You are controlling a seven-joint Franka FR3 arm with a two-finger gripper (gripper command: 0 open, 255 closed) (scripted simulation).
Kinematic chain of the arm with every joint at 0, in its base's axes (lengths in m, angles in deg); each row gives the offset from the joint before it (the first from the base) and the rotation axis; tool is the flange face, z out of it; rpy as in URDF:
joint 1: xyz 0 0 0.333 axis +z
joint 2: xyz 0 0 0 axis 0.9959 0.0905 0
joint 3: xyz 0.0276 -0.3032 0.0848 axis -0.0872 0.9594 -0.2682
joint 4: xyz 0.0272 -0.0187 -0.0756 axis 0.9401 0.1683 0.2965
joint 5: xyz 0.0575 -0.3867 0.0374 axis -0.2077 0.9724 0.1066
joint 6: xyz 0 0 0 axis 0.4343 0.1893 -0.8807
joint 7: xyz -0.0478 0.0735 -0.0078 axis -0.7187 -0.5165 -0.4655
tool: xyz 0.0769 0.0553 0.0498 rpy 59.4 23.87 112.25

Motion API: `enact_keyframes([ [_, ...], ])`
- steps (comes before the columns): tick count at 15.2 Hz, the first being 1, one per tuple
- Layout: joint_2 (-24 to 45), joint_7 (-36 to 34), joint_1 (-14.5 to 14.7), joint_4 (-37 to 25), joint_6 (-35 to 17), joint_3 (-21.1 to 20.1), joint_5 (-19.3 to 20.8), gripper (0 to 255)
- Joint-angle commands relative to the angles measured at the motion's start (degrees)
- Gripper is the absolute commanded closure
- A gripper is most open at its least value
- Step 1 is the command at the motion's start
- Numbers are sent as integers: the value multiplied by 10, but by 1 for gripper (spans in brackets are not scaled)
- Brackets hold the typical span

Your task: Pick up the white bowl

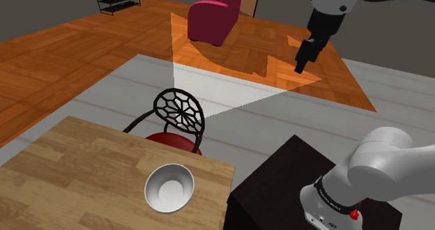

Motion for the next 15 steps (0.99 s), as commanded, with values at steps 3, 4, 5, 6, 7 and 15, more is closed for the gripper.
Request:
enact_keyframes([
  [3,-2,-15,5,35,-33,-7,-13,0],
  [4,-2,-22,8,51,-50,-11,-20,0],
  [5,-1,-29,11,67,-68,-15,-27,0],
  [6,0,-35,14,82,-85,-20,-33,0],
  [7,2,-42,17,97,-103,-24,-40,0],
  [15,55,-93,46,190,-260,-64,-95,0],
])
